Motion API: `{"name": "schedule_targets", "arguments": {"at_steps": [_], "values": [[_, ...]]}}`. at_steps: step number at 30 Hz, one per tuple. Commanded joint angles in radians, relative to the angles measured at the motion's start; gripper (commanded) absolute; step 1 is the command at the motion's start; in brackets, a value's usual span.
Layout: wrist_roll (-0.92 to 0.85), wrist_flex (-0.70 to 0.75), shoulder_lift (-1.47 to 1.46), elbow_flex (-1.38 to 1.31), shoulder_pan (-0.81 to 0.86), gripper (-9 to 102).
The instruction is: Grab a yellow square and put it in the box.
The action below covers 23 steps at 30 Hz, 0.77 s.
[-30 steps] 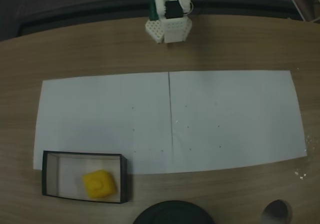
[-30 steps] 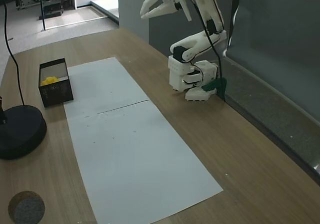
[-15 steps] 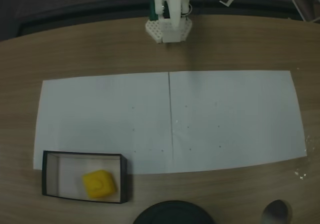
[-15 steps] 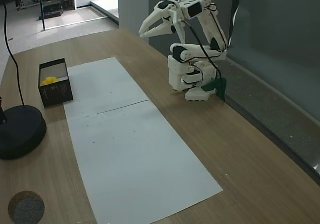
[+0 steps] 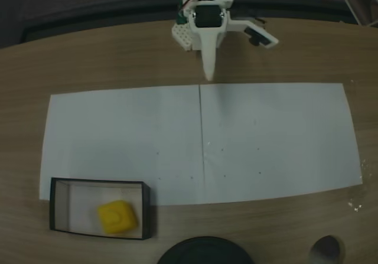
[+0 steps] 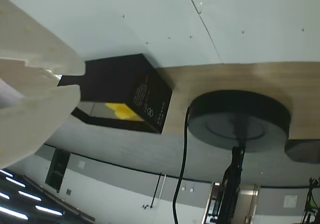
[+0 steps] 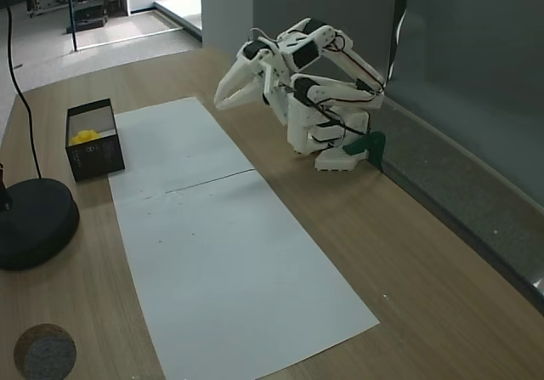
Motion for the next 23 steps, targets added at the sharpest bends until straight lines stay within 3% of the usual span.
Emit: {"name": "schedule_targets", "arguments": {"at_steps": [1, 9, 15, 23], "values": [[0.006, -0.048, 0.018, 0.081, 0.005, 0], [0.025, -0.023, 0.018, 0.259, 0.005, 0], [0.021, 0.195, 0.018, 0.201, -0.002, 0], [0.025, 0.195, 0.018, 0.199, 0.002, 0]]}}
